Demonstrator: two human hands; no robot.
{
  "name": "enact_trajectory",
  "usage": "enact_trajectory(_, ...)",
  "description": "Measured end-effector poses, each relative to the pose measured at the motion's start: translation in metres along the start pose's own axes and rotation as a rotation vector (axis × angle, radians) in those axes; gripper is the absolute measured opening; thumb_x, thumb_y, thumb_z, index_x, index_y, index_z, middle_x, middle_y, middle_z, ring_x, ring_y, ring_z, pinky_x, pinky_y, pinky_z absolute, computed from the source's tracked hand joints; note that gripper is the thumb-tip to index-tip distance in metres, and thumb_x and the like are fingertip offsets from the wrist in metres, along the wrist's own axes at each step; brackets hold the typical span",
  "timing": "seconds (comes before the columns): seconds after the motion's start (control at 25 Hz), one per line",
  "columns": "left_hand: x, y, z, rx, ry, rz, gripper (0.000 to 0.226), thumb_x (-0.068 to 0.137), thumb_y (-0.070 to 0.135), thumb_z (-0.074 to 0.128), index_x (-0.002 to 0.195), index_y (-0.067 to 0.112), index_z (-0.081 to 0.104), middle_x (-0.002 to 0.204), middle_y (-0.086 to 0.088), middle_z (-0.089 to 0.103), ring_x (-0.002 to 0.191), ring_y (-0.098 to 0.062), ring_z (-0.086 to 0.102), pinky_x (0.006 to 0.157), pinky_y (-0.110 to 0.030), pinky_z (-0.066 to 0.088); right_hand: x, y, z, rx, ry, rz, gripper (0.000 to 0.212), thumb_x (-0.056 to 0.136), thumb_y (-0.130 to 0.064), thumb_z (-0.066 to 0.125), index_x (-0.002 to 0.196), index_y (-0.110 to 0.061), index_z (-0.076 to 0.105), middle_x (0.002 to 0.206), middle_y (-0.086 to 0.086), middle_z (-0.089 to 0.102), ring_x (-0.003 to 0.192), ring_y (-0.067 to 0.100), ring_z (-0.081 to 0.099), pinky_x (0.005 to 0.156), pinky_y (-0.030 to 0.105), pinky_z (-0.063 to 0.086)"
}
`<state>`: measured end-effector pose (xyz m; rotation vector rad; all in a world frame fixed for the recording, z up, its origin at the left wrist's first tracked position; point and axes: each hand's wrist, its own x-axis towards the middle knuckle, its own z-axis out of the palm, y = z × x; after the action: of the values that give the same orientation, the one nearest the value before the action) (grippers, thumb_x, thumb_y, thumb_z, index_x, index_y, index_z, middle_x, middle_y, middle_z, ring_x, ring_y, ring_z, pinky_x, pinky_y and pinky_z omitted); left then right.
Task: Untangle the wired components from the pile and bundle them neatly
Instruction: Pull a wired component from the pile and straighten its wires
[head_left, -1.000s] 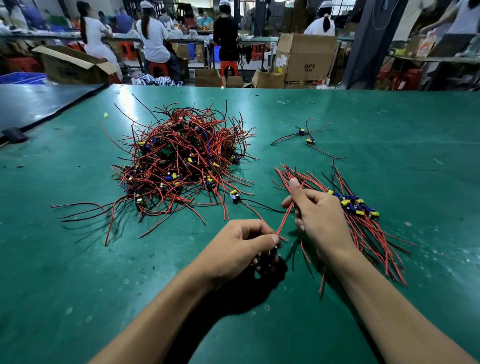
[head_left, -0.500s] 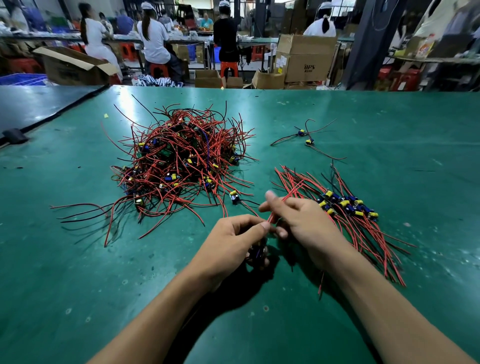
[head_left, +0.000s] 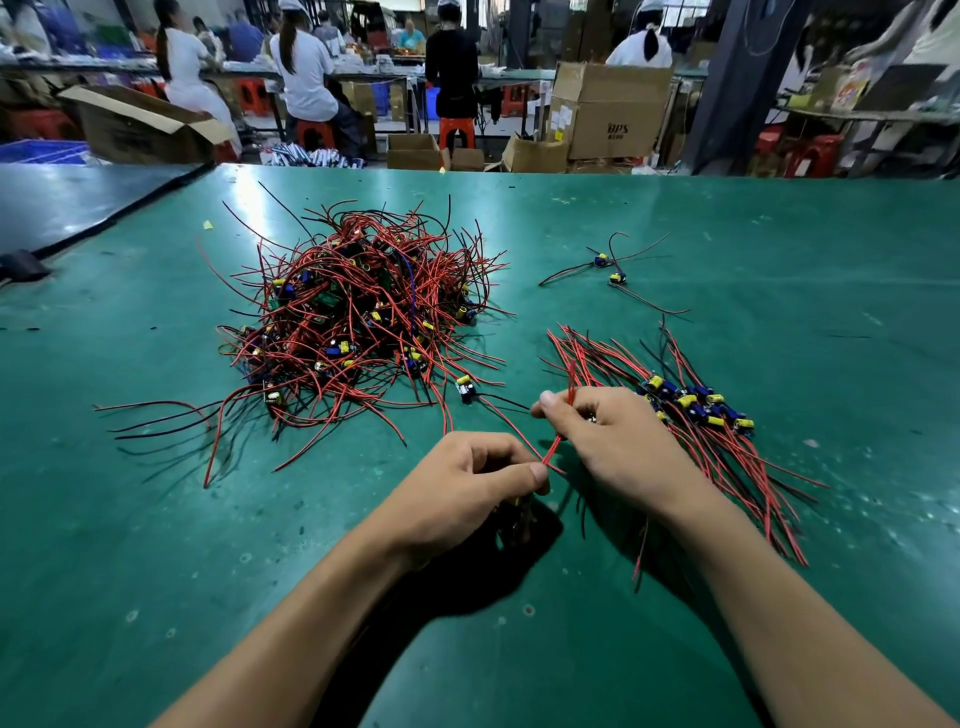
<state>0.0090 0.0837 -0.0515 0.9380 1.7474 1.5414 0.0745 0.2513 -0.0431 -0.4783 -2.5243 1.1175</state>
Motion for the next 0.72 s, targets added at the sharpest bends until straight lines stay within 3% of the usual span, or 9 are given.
enact_trajectory(0.12, 0.001, 0.0, 0.001, 0.038, -0.002, -0.013, 0.016, 0.093, 0.011, 0.061, 0.078, 0.009, 0.067, 0.062, -0.004, 0.061, 0.059, -0.02, 0.054, 0.06, -0.03, 0.041, 0.002, 0.006, -0.001, -0.05, 0.09, -0.033, 0.038, 0.102, -0.033, 0.053, 0.089, -0.004, 0.074, 0.071, 0.009, 0.069, 0.068, 0.021, 0.059, 0.067, 0.028, 0.043)
enact_trajectory(0.24, 0.0, -0.001, 0.001, 0.016, 0.027, -0.026, 0.015, 0.093, 0.012, 0.062, 0.081, 0.005, 0.066, 0.06, -0.006, 0.061, 0.056, -0.021, 0.056, 0.057, -0.027, 0.043, 0.002, 0.006, 0.004, 0.005, 0.126, -0.02, 0.042, 0.103, -0.037, 0.051, 0.075, -0.016, 0.074, 0.048, -0.01, 0.053, 0.049, 0.001, 0.049, 0.052, 0.015, 0.036)
enact_trajectory(0.32, 0.0, -0.002, 0.001, -0.003, 0.054, -0.03, 0.015, 0.093, 0.011, 0.062, 0.081, 0.003, 0.067, 0.059, -0.004, 0.061, 0.053, -0.019, 0.056, 0.055, -0.025, 0.043, 0.003, 0.006, 0.006, 0.203, 0.079, 0.12, 0.051, 0.102, -0.047, 0.048, 0.07, -0.016, 0.074, 0.048, -0.009, 0.049, 0.043, 0.004, 0.042, 0.049, 0.018, 0.033)
enact_trajectory(0.44, 0.0, -0.004, 0.003, -0.035, 0.091, -0.037, 0.015, 0.093, 0.012, 0.061, 0.084, 0.001, 0.067, 0.061, -0.008, 0.059, 0.052, -0.02, 0.058, 0.054, -0.024, 0.045, 0.001, -0.002, 0.007, 0.545, -0.033, 0.271, 0.05, 0.098, -0.052, 0.053, 0.08, -0.011, 0.077, 0.051, -0.008, 0.048, 0.042, 0.007, 0.038, 0.043, 0.016, 0.032)
enact_trajectory(0.6, 0.001, -0.004, 0.004, -0.183, 0.108, -0.084, 0.016, 0.096, 0.013, 0.058, 0.084, 0.006, 0.066, 0.061, -0.008, 0.059, 0.051, -0.021, 0.062, 0.053, -0.026, 0.051, -0.005, -0.008, 0.017, 0.542, -0.125, 0.208, 0.039, 0.095, -0.049, 0.061, 0.089, -0.013, 0.076, 0.051, -0.009, 0.05, 0.041, 0.005, 0.04, 0.042, 0.014, 0.033)
enact_trajectory(0.72, 0.0, -0.003, 0.002, -0.209, 0.046, -0.097, 0.015, 0.093, 0.011, 0.06, 0.082, 0.005, 0.068, 0.059, -0.007, 0.059, 0.05, -0.021, 0.06, 0.052, -0.026, 0.05, -0.002, -0.008, 0.012, 0.629, 0.018, 0.249, 0.05, 0.099, -0.05, 0.052, 0.079, -0.011, 0.077, 0.055, 0.0, 0.047, 0.036, 0.01, 0.033, 0.037, 0.017, 0.027)
